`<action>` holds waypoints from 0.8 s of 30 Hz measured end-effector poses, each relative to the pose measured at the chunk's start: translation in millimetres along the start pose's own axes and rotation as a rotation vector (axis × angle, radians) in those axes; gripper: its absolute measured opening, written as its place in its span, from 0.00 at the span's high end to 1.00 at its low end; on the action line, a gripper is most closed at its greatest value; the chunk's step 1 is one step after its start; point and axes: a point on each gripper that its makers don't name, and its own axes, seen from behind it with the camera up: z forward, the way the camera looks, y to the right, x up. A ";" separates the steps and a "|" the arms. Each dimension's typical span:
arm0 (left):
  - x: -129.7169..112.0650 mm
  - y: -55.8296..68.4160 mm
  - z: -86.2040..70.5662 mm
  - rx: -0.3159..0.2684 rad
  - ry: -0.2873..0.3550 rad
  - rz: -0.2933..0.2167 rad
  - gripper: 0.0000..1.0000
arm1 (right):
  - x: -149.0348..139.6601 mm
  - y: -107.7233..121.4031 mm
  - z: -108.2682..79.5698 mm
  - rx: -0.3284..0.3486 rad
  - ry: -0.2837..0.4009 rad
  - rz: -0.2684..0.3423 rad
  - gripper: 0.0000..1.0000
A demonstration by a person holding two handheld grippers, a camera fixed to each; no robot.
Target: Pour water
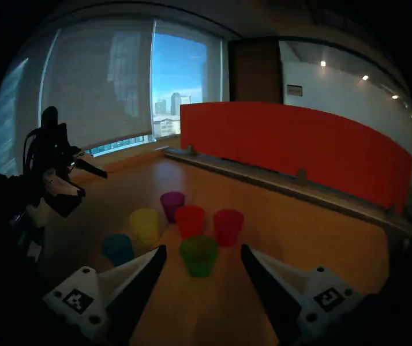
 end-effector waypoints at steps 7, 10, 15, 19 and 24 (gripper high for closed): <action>-20.4 7.8 12.8 -0.036 -0.029 0.000 0.01 | -14.5 -0.1 13.6 0.010 -0.021 -0.005 0.00; -29.0 11.2 18.8 -0.050 -0.045 0.006 0.01 | -20.6 0.4 19.7 0.011 -0.030 -0.006 0.00; -42.6 18.6 27.6 -0.076 -0.073 0.019 0.00 | -29.6 0.6 28.1 0.017 -0.042 -0.001 0.00; -53.6 27.0 33.7 -0.099 -0.093 0.032 0.00 | -35.9 2.0 33.2 0.019 -0.056 0.003 0.00; -66.7 35.7 39.9 -0.124 -0.123 0.043 0.00 | -39.8 4.0 38.1 0.020 -0.065 0.005 0.00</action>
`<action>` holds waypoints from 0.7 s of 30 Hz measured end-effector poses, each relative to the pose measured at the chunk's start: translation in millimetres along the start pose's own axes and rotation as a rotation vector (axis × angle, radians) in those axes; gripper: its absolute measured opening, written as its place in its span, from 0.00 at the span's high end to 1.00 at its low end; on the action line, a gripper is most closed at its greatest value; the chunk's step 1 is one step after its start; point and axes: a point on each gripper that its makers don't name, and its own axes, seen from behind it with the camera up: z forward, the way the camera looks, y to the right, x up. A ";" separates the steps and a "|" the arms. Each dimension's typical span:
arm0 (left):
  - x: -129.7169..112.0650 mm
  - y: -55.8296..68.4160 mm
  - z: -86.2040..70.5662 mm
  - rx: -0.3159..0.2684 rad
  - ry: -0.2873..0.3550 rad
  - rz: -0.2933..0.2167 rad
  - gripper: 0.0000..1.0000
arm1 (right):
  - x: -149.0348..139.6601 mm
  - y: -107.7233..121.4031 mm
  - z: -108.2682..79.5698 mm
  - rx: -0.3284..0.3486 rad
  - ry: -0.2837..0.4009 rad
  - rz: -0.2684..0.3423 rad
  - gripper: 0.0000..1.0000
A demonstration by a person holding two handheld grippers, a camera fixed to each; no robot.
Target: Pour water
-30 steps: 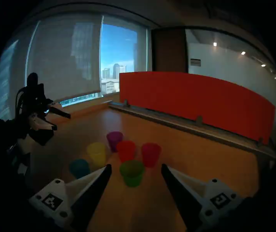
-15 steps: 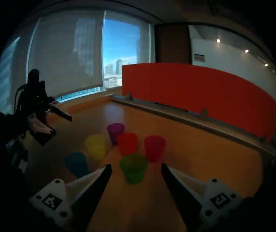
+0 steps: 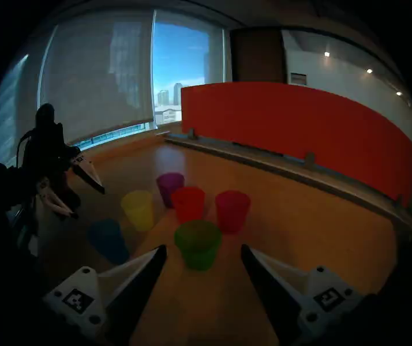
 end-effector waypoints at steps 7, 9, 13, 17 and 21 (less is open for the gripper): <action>-11.6 4.6 9.1 -0.019 -0.032 -0.003 0.00 | 1.5 2.6 2.7 0.002 0.000 0.001 0.00; -13.9 6.3 11.1 -0.028 -0.037 -0.008 0.00 | 1.4 3.3 3.3 0.001 -0.002 -0.001 0.00; -17.9 10.9 16.0 -0.043 -0.050 -0.003 0.00 | 1.4 5.0 4.6 -0.003 -0.005 -0.006 0.00; -22.4 14.4 21.8 -0.053 -0.068 0.004 0.00 | 2.3 5.7 5.6 -0.001 -0.006 -0.007 0.00; -28.6 17.6 27.5 -0.064 -0.094 0.004 0.00 | 2.3 5.9 6.9 0.001 -0.008 -0.009 0.00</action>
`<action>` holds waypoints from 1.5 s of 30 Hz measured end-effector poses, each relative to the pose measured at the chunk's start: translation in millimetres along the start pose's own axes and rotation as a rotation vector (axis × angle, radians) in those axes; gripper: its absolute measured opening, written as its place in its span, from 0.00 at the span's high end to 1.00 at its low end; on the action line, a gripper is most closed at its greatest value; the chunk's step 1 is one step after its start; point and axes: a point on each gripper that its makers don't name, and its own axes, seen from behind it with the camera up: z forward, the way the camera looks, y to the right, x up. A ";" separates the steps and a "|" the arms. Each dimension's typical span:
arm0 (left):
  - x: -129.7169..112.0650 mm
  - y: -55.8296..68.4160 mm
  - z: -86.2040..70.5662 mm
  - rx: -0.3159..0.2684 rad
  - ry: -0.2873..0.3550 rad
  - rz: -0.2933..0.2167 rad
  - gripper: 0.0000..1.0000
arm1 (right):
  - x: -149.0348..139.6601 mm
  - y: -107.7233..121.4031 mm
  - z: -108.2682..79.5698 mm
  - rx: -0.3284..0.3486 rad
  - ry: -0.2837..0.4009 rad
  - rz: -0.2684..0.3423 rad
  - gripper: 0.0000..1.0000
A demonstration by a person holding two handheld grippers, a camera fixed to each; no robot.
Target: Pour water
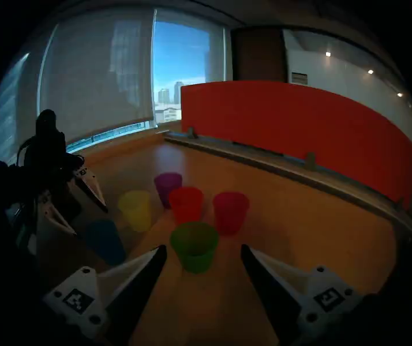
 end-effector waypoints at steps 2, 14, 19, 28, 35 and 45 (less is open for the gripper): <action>-2.6 0.5 2.9 -0.005 -0.014 0.001 0.00 | -0.3 0.5 0.9 0.000 -0.002 -0.001 0.00; -8.3 3.1 22.1 -0.032 -0.063 0.020 0.00 | -1.3 2.4 6.1 0.006 -0.004 0.000 0.00; -9.6 5.3 29.3 -0.048 -0.078 0.024 0.00 | -2.1 3.4 7.4 0.008 -0.007 -0.002 0.00; -3.0 5.6 36.5 -0.052 -0.066 0.029 0.06 | -4.2 4.7 7.8 0.009 -0.007 -0.002 0.00; -2.7 5.7 38.2 -0.042 -0.067 0.040 0.11 | -5.3 5.5 7.4 0.009 -0.007 -0.002 0.00; -3.1 6.0 39.2 -0.037 -0.058 0.033 0.12 | -5.4 1.7 7.9 0.014 -0.009 -0.006 0.00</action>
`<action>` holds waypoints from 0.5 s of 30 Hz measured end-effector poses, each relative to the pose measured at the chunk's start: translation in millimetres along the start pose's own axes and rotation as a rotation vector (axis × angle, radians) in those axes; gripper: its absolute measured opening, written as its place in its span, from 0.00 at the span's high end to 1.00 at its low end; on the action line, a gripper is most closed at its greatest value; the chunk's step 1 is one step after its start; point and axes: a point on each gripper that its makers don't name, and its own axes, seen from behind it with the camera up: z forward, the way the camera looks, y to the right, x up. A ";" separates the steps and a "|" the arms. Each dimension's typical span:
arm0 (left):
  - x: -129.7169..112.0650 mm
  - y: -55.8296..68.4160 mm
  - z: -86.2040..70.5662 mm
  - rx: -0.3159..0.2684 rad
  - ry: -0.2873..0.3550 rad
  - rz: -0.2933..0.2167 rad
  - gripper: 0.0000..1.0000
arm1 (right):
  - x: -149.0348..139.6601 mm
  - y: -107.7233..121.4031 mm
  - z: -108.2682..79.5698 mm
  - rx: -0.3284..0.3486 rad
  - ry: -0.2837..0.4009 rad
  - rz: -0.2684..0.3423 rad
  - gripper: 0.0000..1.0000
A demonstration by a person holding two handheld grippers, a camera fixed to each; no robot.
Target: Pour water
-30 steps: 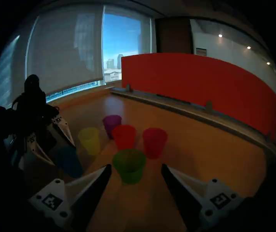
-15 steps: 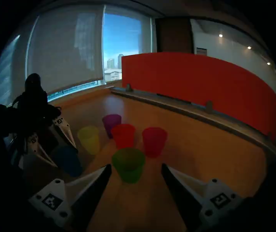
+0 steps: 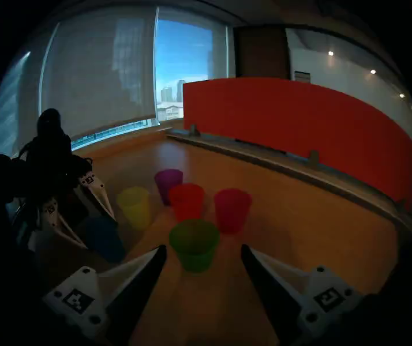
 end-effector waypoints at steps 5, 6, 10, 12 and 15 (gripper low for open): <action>0.0 0.4 -0.3 0.001 0.004 -0.004 0.13 | 1.1 0.0 0.3 -0.001 0.004 0.004 0.00; 0.0 0.6 -0.4 0.001 0.004 -0.003 0.13 | 1.5 0.0 0.3 -0.001 0.005 0.004 0.00; 0.7 3.3 -1.8 -0.002 0.009 -0.002 0.13 | 3.1 0.4 -0.2 -0.003 0.007 0.002 0.00; 2.4 4.1 -3.2 0.001 0.016 -0.002 0.13 | 3.8 0.5 -0.4 -0.005 0.009 0.000 0.00; 8.3 4.7 -7.7 0.005 0.034 -0.003 0.13 | 5.0 -0.1 -0.8 -0.004 0.008 -0.004 0.00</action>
